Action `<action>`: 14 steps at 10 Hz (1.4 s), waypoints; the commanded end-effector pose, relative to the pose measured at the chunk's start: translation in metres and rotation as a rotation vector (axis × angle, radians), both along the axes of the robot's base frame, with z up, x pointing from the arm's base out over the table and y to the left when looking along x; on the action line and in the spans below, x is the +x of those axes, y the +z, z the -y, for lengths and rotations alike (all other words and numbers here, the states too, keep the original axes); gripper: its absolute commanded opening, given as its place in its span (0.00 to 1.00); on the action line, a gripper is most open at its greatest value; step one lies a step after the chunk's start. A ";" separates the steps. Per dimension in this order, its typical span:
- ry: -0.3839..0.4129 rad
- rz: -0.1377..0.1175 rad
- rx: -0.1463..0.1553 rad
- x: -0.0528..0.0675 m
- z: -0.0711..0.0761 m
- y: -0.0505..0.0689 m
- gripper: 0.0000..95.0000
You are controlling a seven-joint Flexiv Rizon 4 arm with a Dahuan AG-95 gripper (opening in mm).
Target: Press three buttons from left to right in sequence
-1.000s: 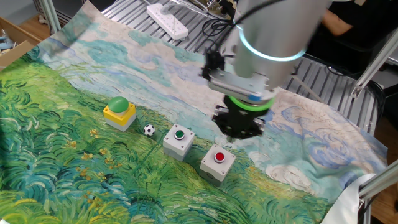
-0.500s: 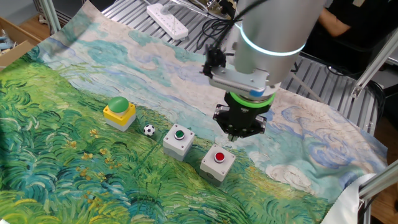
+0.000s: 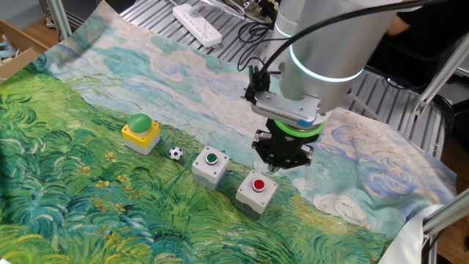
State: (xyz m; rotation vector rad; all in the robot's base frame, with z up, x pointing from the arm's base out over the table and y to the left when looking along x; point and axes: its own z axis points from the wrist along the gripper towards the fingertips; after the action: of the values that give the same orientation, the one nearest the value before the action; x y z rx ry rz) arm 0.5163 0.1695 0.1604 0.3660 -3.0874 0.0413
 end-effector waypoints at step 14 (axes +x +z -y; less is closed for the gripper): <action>-0.014 0.028 0.002 0.008 0.007 -0.047 0.00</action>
State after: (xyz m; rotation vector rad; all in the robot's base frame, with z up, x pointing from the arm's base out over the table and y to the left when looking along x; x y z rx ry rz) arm 0.5246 0.1631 0.1111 0.3428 -3.1165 0.0430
